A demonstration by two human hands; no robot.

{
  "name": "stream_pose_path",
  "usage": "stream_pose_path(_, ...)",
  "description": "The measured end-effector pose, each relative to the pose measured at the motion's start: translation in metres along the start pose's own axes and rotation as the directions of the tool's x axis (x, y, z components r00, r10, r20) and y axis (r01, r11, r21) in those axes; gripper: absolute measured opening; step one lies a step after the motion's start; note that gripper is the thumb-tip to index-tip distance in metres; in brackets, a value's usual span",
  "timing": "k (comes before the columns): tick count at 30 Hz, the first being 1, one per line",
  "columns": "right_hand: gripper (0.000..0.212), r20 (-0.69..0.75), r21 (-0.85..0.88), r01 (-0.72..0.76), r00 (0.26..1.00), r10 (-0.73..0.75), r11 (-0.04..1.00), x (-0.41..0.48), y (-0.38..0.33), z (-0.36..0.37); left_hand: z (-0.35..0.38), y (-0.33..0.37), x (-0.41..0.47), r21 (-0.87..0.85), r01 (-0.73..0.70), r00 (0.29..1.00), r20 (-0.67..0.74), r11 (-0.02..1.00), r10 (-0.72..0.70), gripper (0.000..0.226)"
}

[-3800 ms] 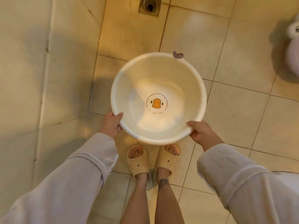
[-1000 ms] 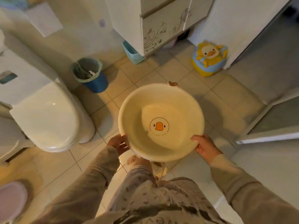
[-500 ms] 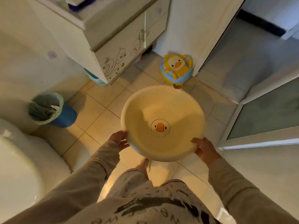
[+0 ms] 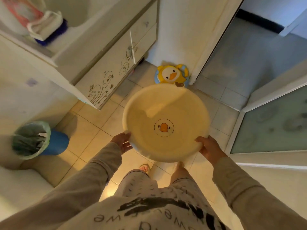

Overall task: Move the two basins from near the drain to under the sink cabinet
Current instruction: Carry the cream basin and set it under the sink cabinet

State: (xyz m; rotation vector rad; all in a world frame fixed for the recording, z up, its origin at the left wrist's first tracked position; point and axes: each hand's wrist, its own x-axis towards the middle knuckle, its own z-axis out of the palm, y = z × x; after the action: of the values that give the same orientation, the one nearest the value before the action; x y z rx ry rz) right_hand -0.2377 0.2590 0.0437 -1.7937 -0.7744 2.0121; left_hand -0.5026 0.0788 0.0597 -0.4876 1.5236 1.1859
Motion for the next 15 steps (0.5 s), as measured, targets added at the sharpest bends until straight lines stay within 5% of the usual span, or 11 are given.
stream_pose_path(15, 0.036, 0.206, -0.369, -0.004, 0.975, 0.086, 0.929, 0.151, -0.203, -0.001, 0.162, -0.005, 0.048, -0.388, -0.053, 0.983, -0.185, 0.920, -0.021, 0.045)
